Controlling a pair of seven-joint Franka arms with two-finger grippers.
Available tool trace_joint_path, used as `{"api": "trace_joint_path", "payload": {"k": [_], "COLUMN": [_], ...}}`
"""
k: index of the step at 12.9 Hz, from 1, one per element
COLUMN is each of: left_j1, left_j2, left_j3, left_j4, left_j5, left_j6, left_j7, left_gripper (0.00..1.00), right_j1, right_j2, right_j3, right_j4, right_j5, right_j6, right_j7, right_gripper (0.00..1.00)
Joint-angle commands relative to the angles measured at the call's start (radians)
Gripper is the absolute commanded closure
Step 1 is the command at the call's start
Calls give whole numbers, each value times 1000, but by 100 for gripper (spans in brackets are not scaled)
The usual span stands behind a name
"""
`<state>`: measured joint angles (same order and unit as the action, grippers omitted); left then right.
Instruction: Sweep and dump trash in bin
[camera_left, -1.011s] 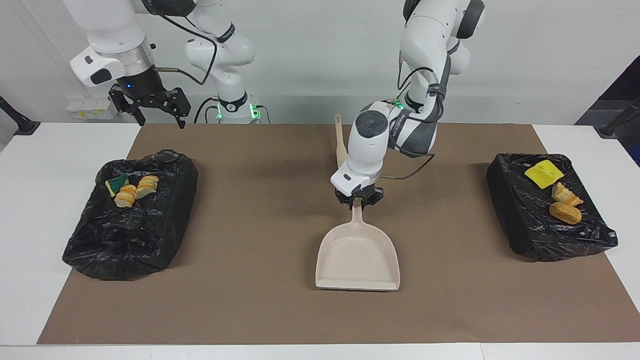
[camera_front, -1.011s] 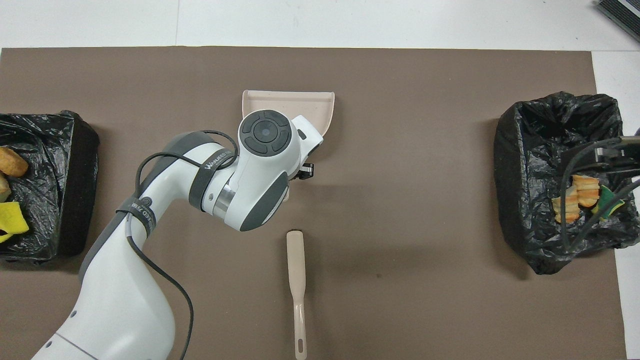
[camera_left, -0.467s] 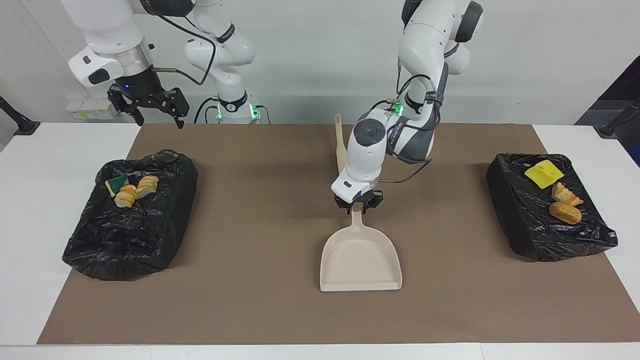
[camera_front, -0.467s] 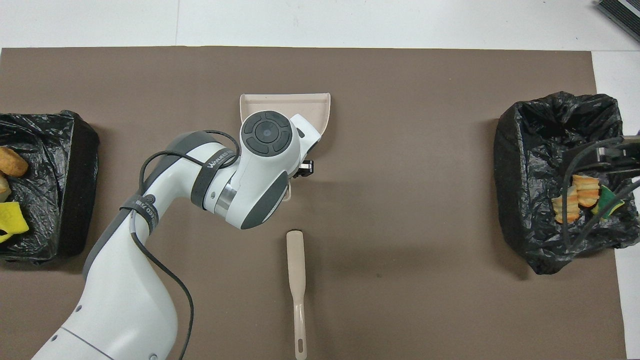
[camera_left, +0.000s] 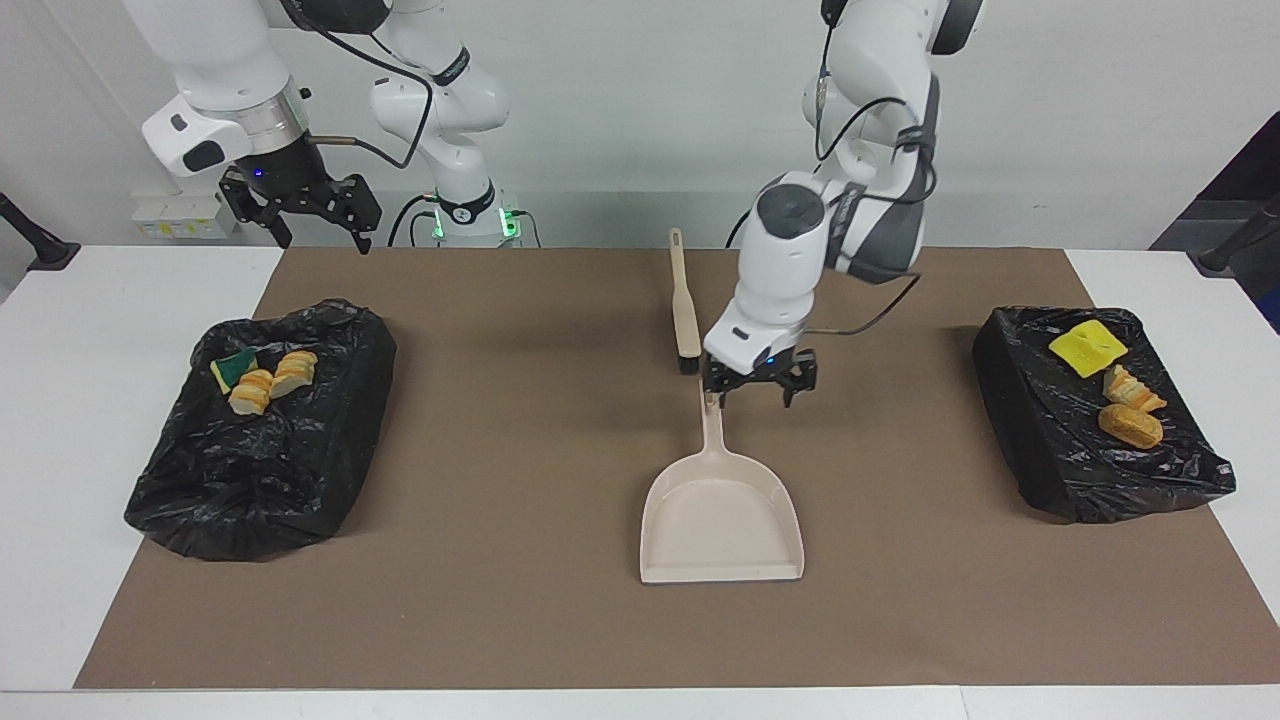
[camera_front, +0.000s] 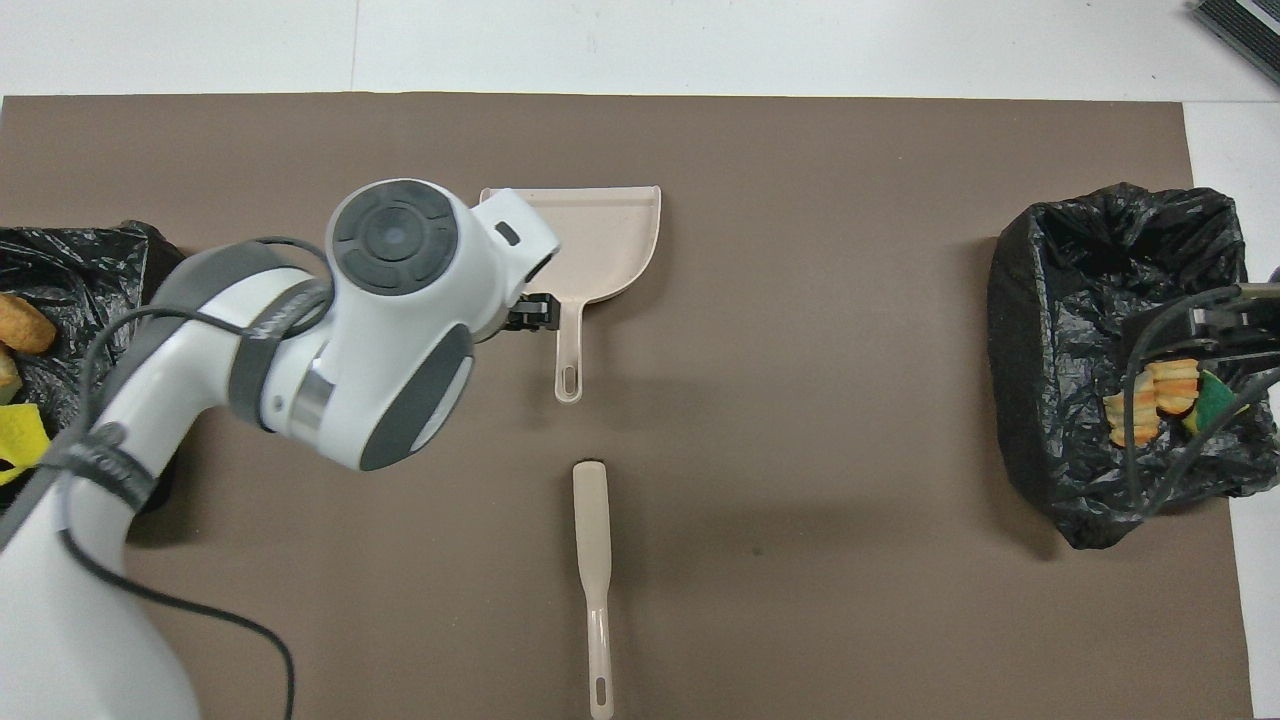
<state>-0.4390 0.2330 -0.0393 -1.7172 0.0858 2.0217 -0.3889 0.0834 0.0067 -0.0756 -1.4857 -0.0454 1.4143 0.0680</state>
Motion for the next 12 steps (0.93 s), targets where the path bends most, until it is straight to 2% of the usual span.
{"api": "trace_joint_path", "payload": {"k": [1, 4, 6, 8, 12], "left_j1": [104, 195, 226, 270, 306], "left_j2": [-236, -326, -339, -315, -184], "left_j3": [-7, -2, 9, 9, 10], "left_j4": [-174, -139, -34, 129, 367], "left_j5": [6, -4, -6, -67, -83], "left_j6": [-50, -162, -280, -407, -578], "left_j7": [204, 367, 445, 478, 493], "left_gripper": [0, 0, 0, 0, 0], "right_j1": [-4, -5, -2, -2, -10], "right_j2": [-28, -30, -30, -30, -28], "right_j3": [2, 0, 2, 0, 0], "right_j4": [-25, -25, -25, -24, -24], "right_j5": [7, 7, 7, 7, 7], "right_j6": [-17, -43, -43, -34, -34], "right_j7": [-20, -22, -22, -20, -20], "right_gripper": [0, 0, 0, 0, 0]}}
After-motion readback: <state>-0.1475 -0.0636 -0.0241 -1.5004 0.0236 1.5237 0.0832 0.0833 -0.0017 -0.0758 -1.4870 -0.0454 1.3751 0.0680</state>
